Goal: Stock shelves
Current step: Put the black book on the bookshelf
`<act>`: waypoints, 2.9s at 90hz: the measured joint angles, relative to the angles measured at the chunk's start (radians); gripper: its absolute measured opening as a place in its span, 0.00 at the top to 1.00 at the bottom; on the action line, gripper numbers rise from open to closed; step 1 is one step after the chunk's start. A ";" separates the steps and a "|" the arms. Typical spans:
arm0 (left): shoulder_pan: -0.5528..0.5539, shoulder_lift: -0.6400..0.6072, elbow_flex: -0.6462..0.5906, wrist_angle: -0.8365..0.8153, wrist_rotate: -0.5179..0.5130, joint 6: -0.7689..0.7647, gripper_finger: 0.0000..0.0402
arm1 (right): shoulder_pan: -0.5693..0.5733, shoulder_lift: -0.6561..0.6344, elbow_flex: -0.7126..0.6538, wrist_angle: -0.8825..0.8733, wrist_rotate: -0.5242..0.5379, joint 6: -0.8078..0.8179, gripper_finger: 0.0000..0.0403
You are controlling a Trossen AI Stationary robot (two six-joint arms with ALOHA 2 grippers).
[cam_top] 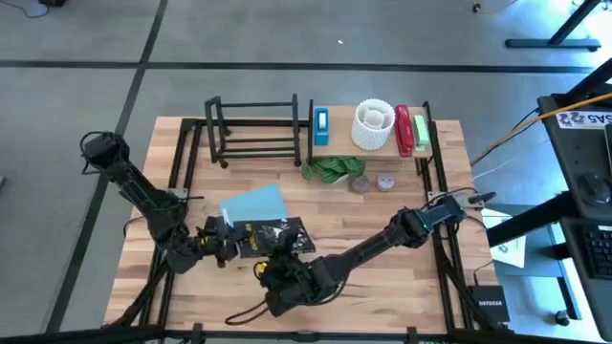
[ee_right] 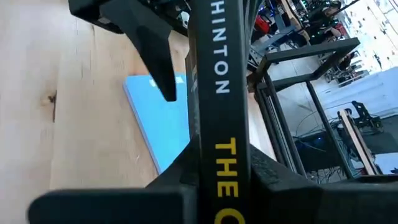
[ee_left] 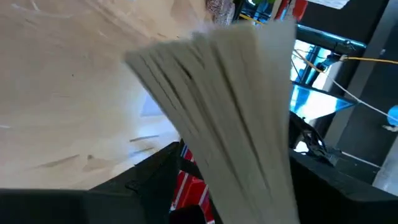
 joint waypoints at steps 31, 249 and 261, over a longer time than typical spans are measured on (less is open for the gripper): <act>0.003 -0.017 0.039 -0.027 0.001 0.097 0.91 | 0.001 0.000 -0.036 0.007 -0.026 0.056 0.82; 1.793 0.436 1.782 -1.853 1.510 1.803 0.92 | -0.014 -0.448 -0.082 -0.636 0.076 0.514 0.68; 1.792 0.426 1.782 -1.853 1.511 1.846 0.92 | -0.150 -0.479 -0.046 -0.368 0.084 0.286 0.62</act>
